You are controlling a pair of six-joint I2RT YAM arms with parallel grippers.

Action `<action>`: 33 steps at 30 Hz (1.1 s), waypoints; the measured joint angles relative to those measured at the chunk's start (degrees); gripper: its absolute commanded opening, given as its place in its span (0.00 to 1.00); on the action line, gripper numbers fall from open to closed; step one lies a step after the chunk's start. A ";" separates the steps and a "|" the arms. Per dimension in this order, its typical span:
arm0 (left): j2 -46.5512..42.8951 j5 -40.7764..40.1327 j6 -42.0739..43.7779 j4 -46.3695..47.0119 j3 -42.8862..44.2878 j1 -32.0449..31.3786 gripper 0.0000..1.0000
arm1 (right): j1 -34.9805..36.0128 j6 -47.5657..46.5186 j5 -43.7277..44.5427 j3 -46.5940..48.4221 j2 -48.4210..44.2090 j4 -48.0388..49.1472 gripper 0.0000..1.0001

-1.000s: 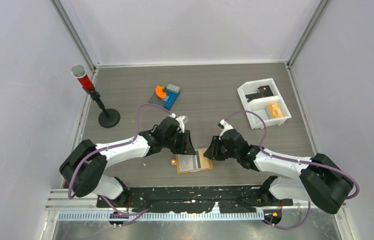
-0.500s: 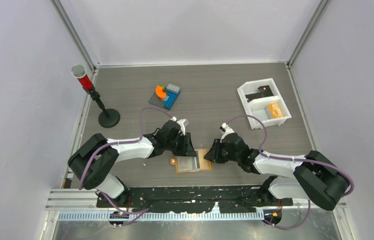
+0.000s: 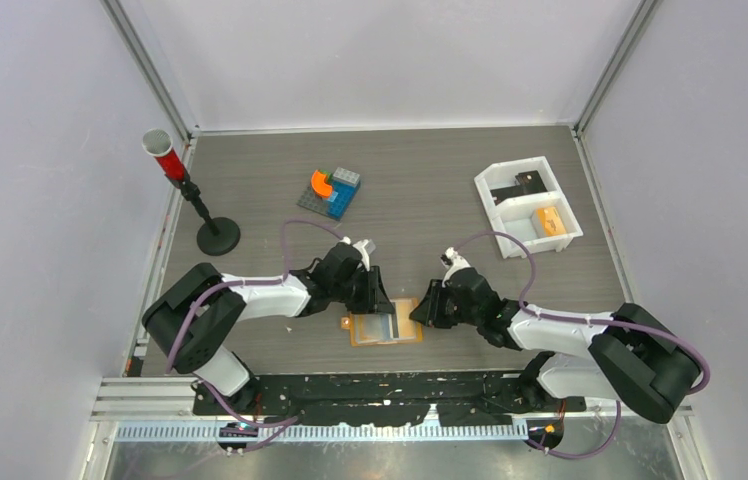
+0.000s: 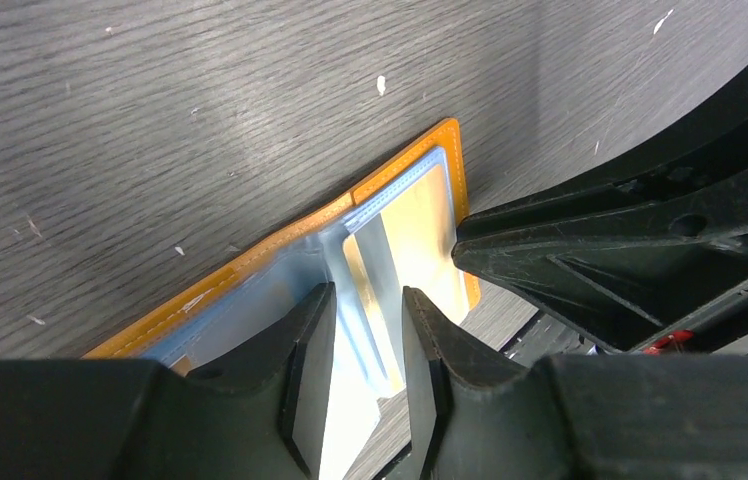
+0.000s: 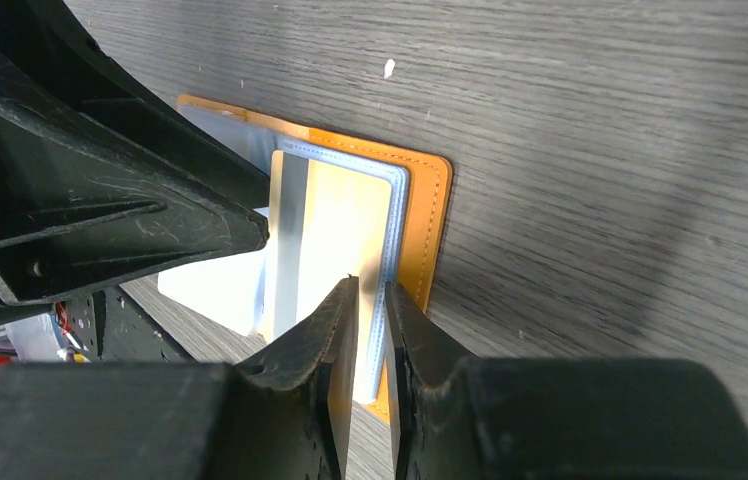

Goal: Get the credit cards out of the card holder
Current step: Remove the credit card from the card holder.

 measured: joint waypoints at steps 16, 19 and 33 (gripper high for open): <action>0.98 1.11 -2.47 0.57 0.04 -0.09 0.26 | 0.00 0.00 0.20 -0.39 -0.76 -0.72 0.19; 0.98 1.29 -2.45 0.57 0.04 -0.09 0.23 | 0.00 -0.04 0.42 -0.39 -0.76 -0.90 0.12; 0.90 1.84 -3.08 1.86 -0.72 0.11 0.00 | 0.00 0.63 0.37 -1.07 -0.76 0.07 0.08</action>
